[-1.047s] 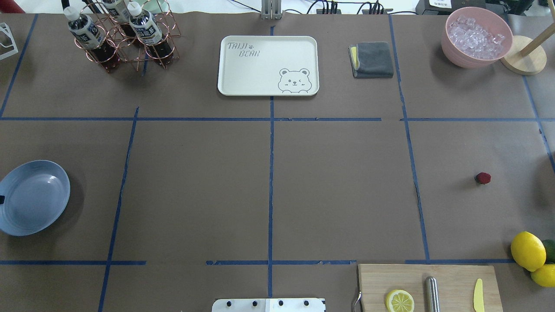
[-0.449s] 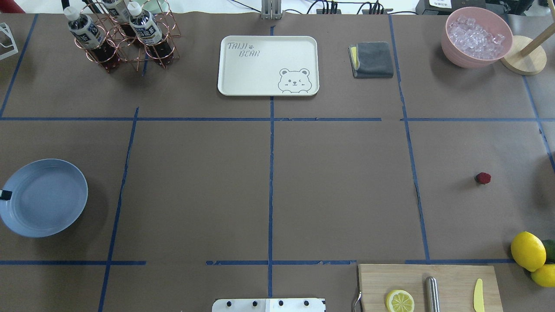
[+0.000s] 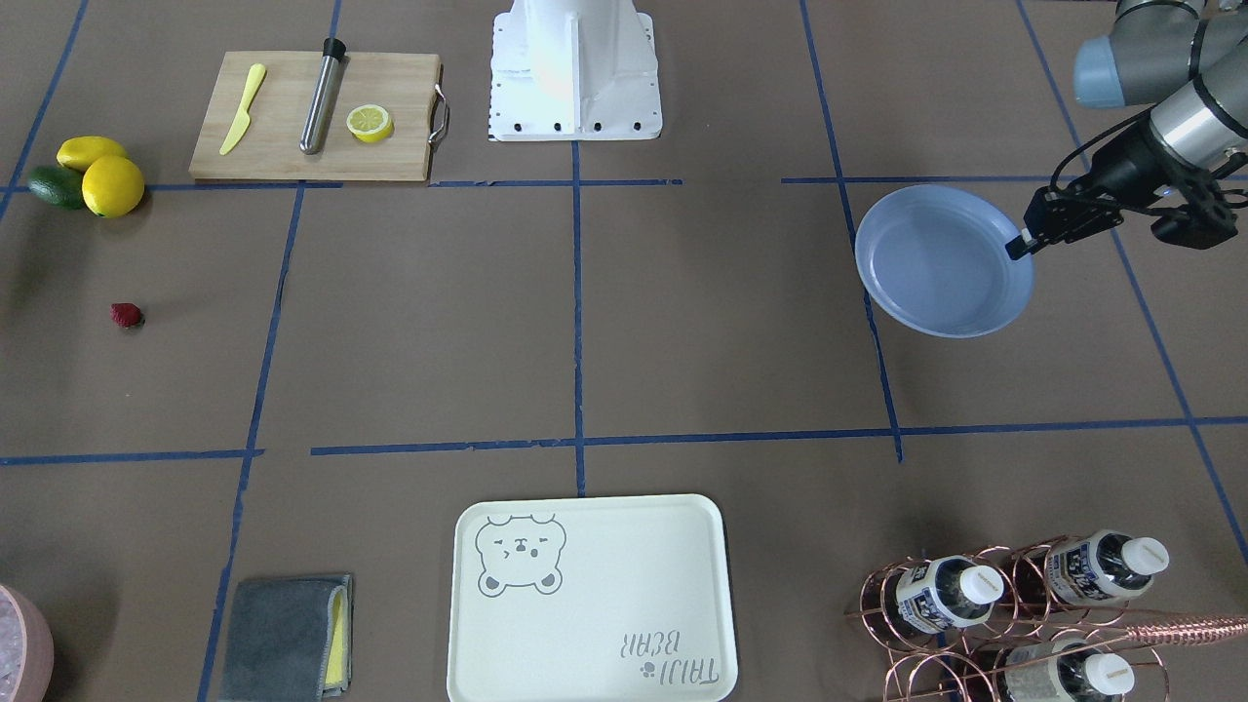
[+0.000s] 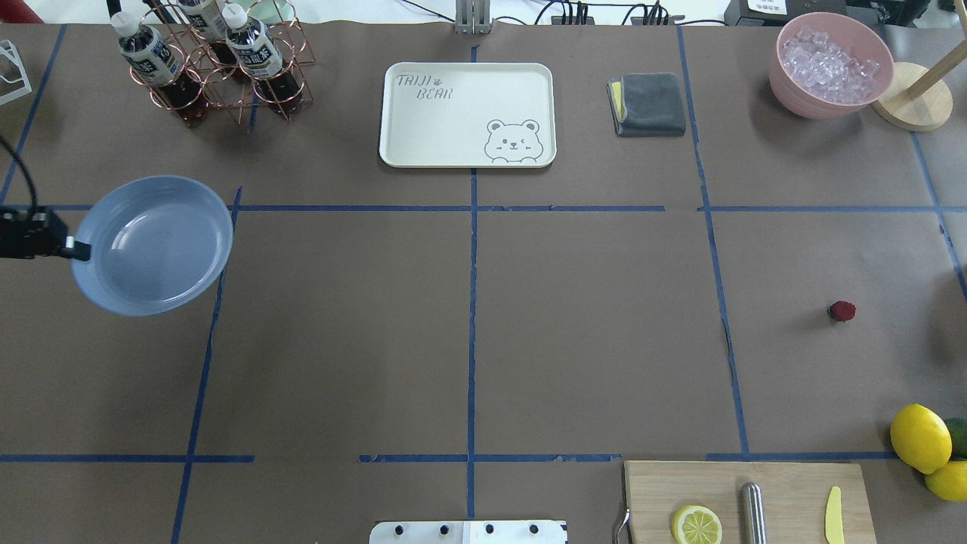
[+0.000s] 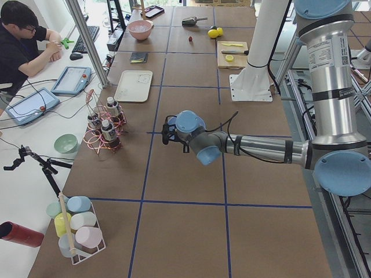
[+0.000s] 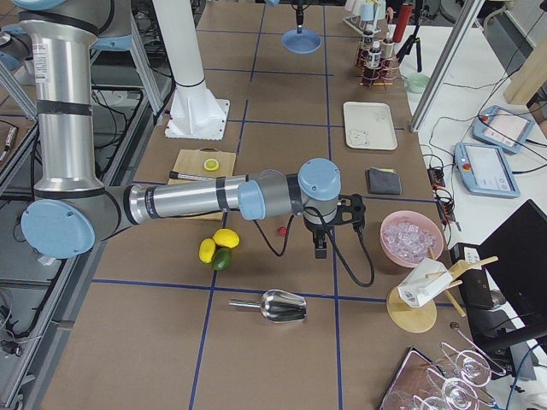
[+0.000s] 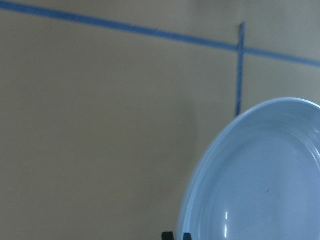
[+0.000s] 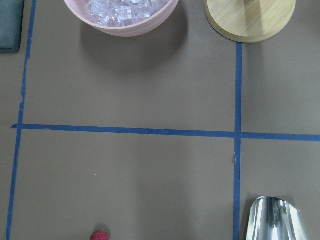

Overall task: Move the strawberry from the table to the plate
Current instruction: 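Grip the plate rim with the left gripper and slide it toward the table center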

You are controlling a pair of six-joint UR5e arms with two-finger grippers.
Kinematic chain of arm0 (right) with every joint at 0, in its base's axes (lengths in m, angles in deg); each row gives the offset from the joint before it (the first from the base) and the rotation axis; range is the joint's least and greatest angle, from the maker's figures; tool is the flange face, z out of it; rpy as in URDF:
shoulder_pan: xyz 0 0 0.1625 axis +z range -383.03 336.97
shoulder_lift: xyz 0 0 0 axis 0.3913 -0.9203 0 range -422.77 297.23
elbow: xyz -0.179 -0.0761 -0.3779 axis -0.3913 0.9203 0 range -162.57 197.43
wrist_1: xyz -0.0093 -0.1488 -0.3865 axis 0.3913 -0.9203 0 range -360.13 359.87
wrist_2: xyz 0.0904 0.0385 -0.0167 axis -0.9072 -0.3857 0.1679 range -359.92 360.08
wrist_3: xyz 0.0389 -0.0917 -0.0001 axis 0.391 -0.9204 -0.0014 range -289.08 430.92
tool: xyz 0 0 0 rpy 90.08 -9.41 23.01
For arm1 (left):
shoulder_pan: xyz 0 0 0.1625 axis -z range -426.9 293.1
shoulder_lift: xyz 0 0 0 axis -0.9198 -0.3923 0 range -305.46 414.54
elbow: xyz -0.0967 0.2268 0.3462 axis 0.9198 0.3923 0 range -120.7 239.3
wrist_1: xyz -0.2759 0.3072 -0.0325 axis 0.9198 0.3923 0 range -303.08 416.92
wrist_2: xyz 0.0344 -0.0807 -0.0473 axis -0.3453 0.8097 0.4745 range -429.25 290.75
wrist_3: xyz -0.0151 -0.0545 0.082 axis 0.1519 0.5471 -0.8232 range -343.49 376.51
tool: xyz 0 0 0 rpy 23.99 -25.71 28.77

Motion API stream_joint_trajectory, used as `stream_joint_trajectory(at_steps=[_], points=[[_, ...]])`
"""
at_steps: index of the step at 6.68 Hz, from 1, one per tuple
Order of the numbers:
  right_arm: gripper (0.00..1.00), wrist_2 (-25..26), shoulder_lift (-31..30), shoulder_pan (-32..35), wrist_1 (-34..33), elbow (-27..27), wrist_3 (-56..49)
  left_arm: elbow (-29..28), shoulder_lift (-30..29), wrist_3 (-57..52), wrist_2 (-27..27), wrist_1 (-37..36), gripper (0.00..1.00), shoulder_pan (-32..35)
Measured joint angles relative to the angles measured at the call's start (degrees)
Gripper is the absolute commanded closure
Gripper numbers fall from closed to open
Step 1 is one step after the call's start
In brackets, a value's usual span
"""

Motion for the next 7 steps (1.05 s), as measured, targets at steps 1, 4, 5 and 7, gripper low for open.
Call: stream_joint_trajectory(at_steps=[1, 4, 5, 7], points=[[0.00, -1.3, 0.0, -1.2, 0.1, -0.1, 1.5, -0.5, -5.2, 8.2, -3.6, -0.6, 1.00, -5.2], [0.00, 4.2, -2.5, -11.9, 10.0, -3.2, 19.1, -4.1, -20.5, 27.9, -15.2, -4.1, 1.00, -20.5], [0.00, 6.2, -4.3, -15.3, 16.2, -3.5, 24.8, -5.3, -23.6, 31.4, -19.5, -4.6, 1.00, -24.8], [0.00, 7.8, -6.7, -19.0, 22.5, -3.7, 29.8, -6.9, -26.0, 33.4, -25.0, -4.9, 1.00, -30.3]])
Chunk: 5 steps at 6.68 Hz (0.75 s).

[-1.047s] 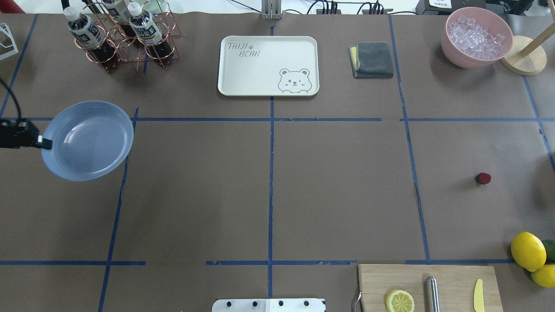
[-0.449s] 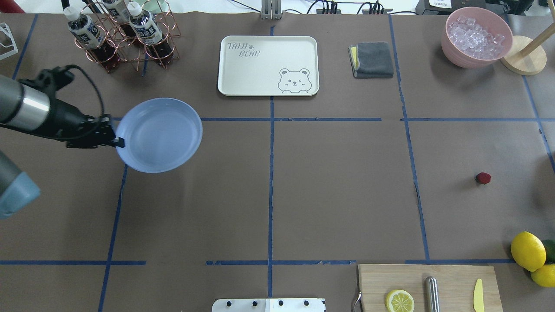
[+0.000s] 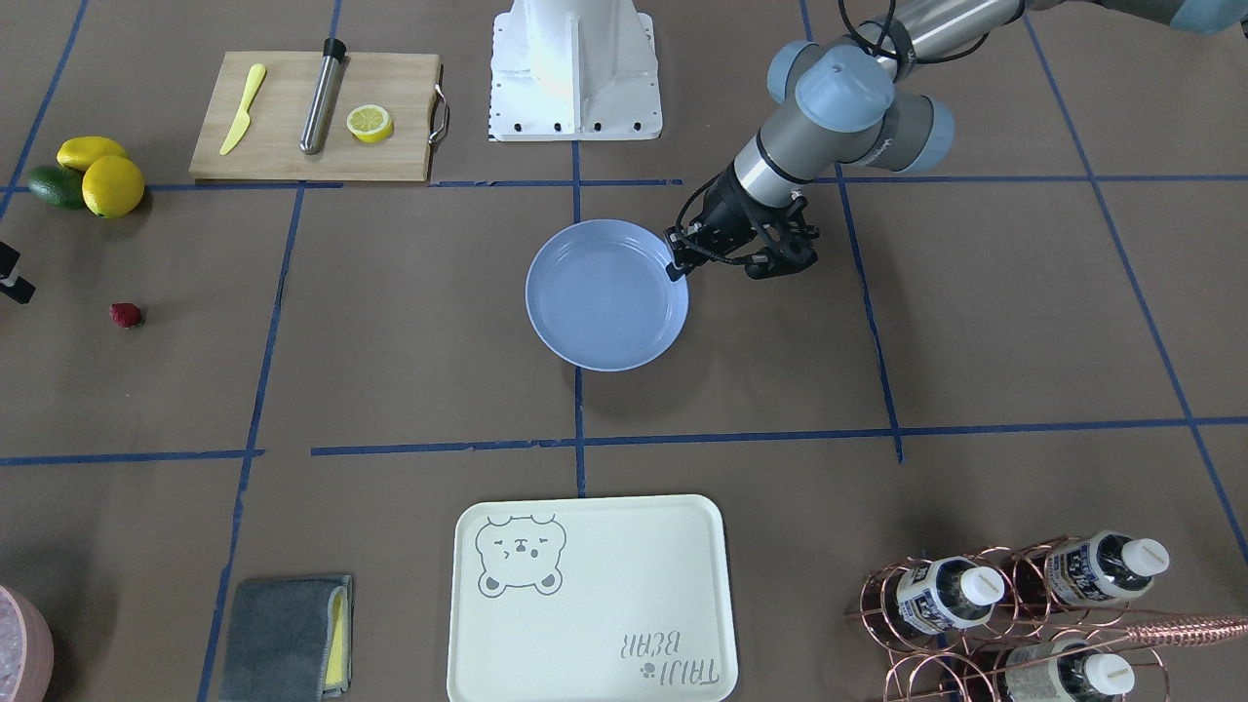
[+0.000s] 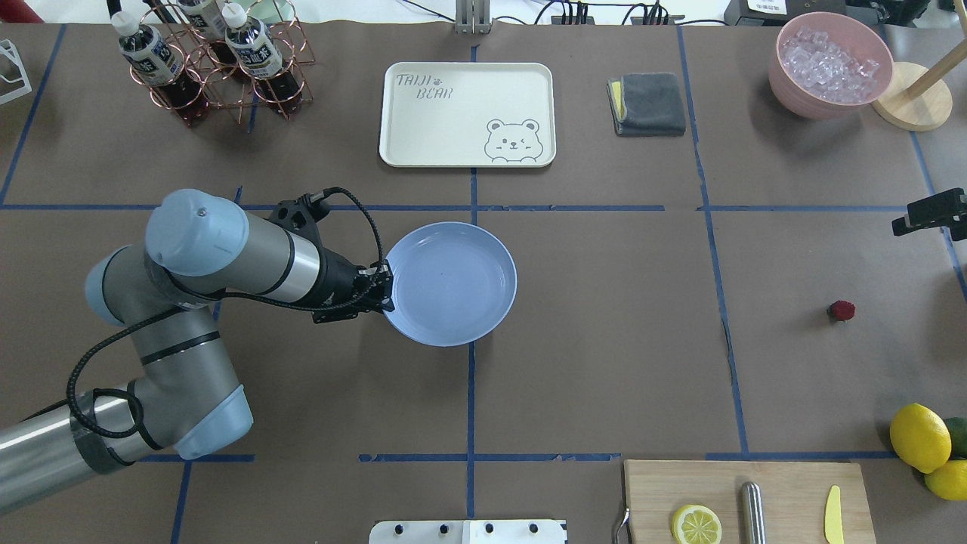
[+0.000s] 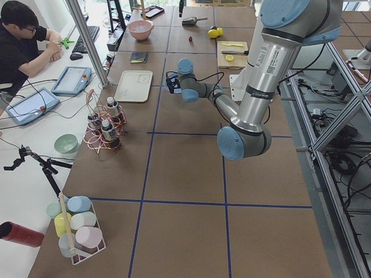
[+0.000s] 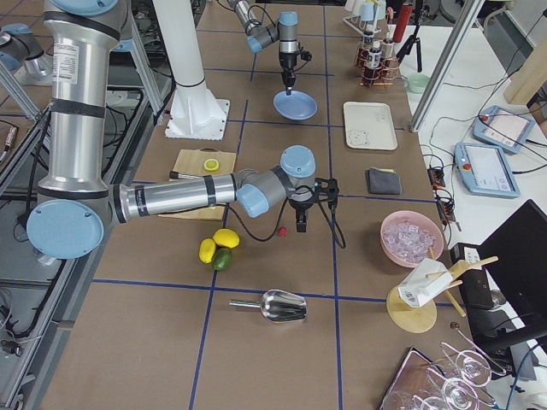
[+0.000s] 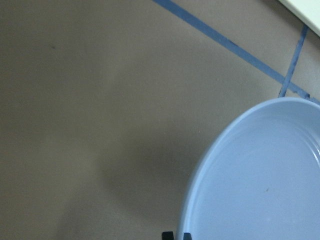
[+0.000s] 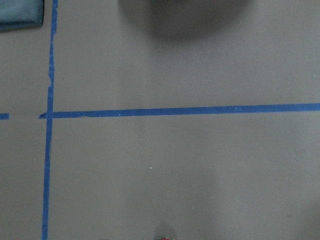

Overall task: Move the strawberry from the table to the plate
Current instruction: 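Grip the plate rim with the left gripper and slide it toward the table center, then release the plate and draw the left gripper back while the right gripper grasps the strawberry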

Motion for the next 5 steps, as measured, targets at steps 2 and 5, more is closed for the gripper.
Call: stream_joint_trajectory(at_steps=[2, 5], points=[[0.00, 0.2, -0.5, -1.5, 1.0, -0.2, 1.1, -2.8, -2.4, 0.7, -4.2, 0.0, 0.81, -3.7], [0.00, 0.2, -0.7, -2.7, 1.1, -0.4, 1.4, -2.8, -1.8, -1.6, -2.9, -2.1, 0.00, -1.9]])
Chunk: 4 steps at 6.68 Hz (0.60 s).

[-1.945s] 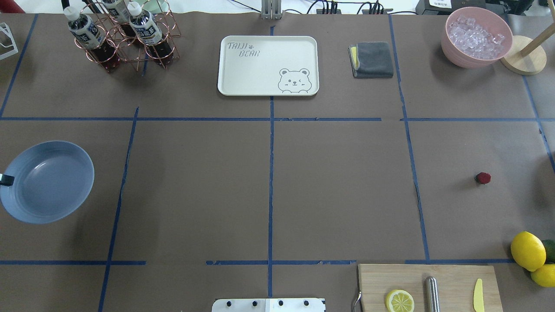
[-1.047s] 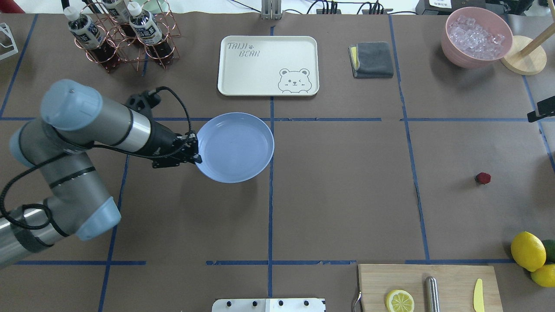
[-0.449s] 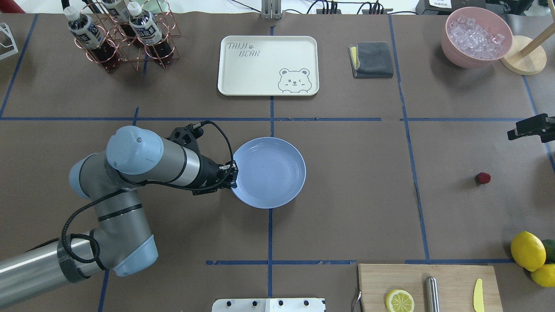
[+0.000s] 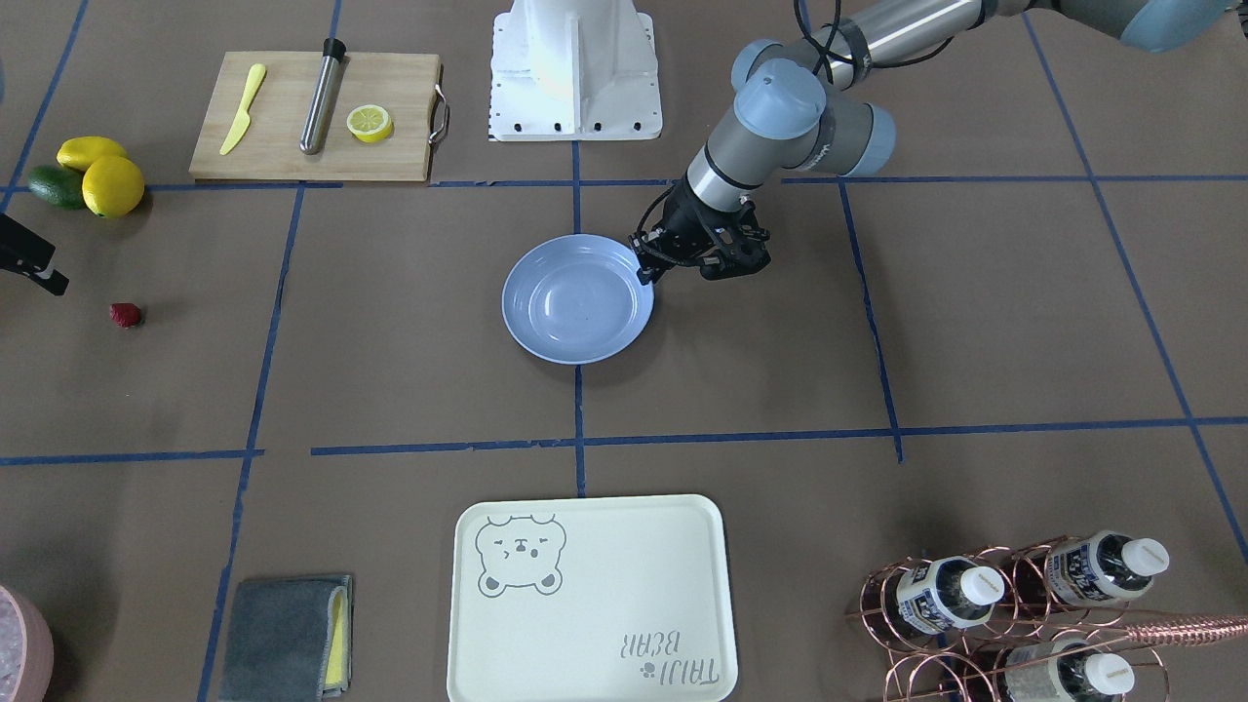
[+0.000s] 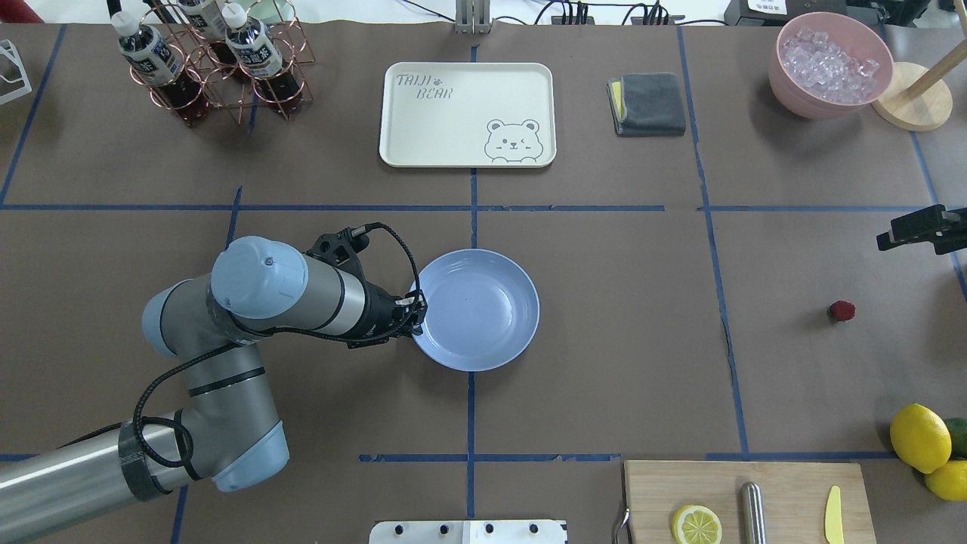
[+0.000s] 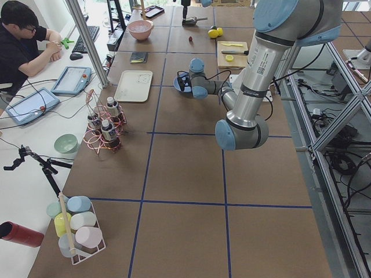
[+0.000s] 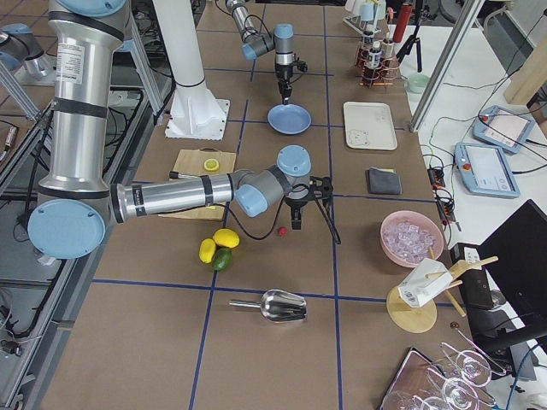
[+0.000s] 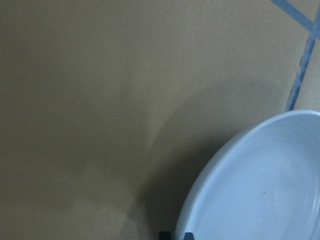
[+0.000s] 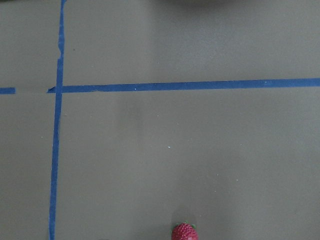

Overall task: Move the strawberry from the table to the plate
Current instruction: 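Release the plate and draw the left gripper back while the right gripper grasps the strawberry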

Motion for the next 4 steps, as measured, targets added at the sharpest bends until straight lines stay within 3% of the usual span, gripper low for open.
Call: stream_joint_trajectory(at_steps=[2, 4], points=[[0.00, 1.3, -0.5, -1.7, 0.1, 0.0, 0.1, 2.7, 1.4, -3.6, 1.6, -3.1, 0.00, 2.5], [0.00, 5.1, -2.5, -5.7, 3.0, 0.1, 2.4, 7.3, 1.2, -8.4, 4.8, -10.6, 0.00, 6.0]])
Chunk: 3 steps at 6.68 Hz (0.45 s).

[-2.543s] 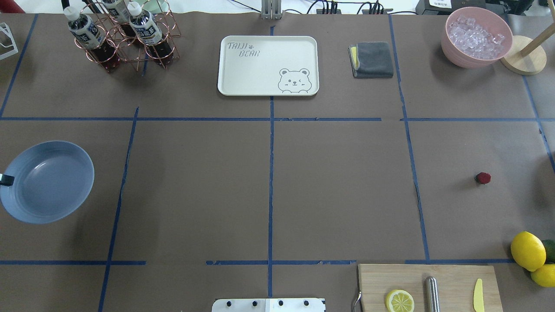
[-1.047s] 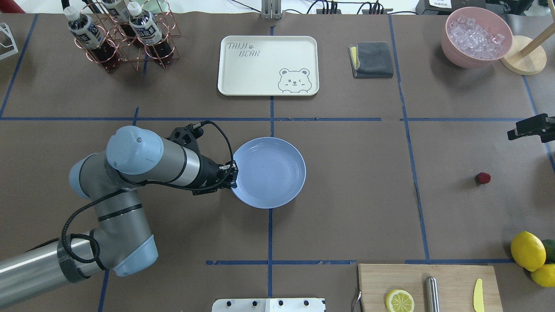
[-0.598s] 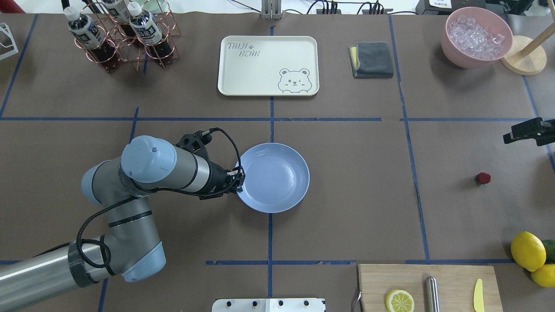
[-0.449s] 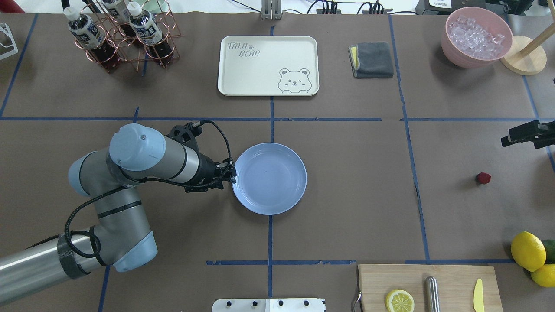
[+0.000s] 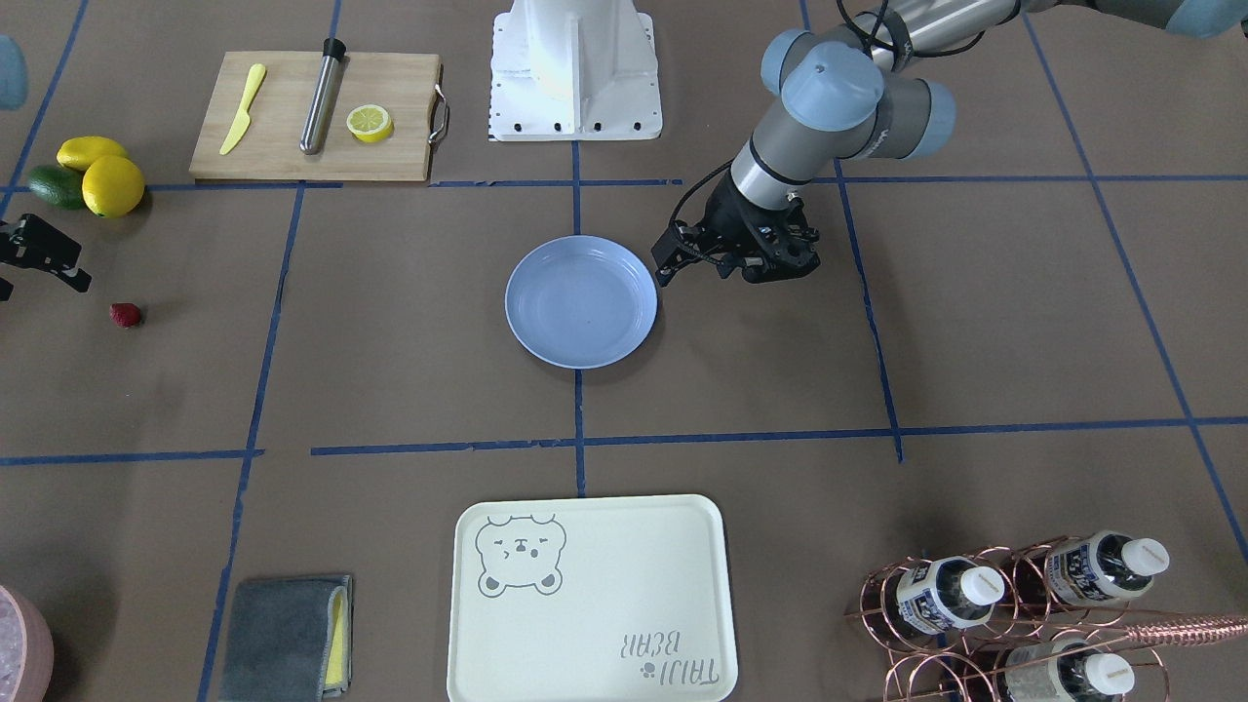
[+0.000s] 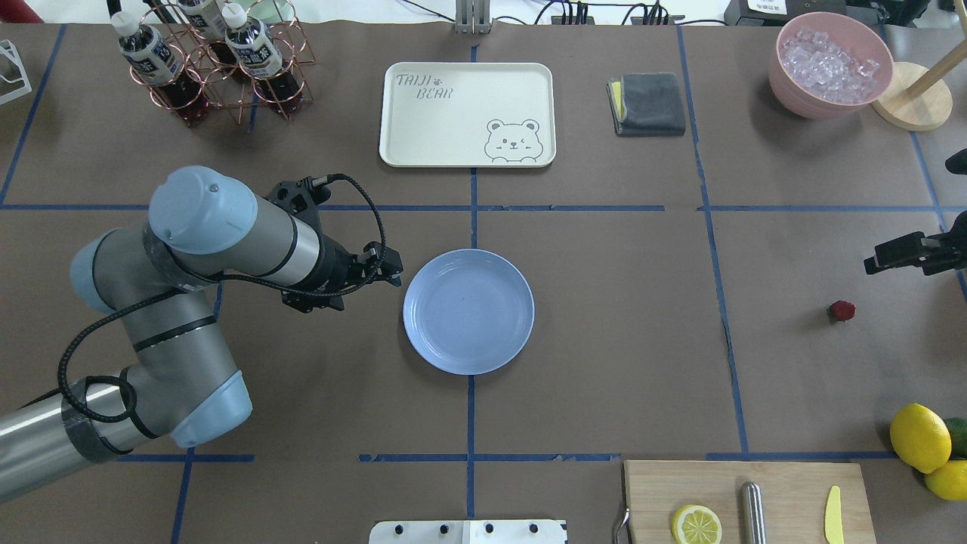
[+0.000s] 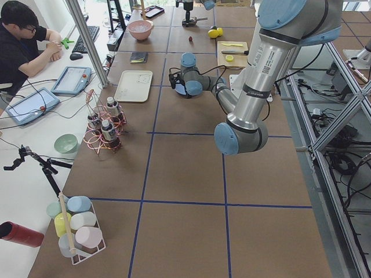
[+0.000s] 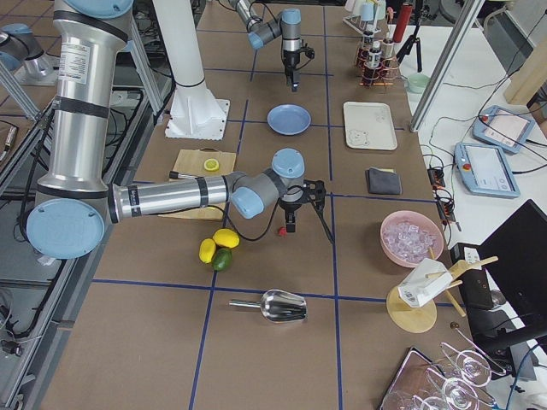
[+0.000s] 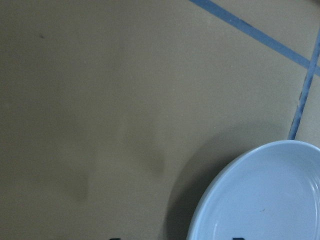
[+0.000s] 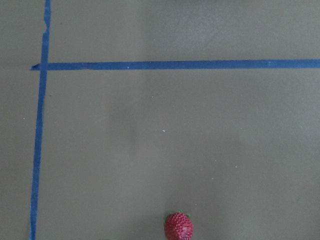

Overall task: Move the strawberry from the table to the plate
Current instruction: 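Release the plate and draw the left gripper back while the right gripper grasps the strawberry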

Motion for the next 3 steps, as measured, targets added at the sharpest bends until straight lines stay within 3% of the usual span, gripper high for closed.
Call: stream_joint_trajectory(at_steps=[3], points=[[0.00, 8.1, -1.0, -9.4, 3.6, 1.2, 4.7, 2.0, 0.0, -1.2, 0.9, -2.7, 0.00, 1.9]])
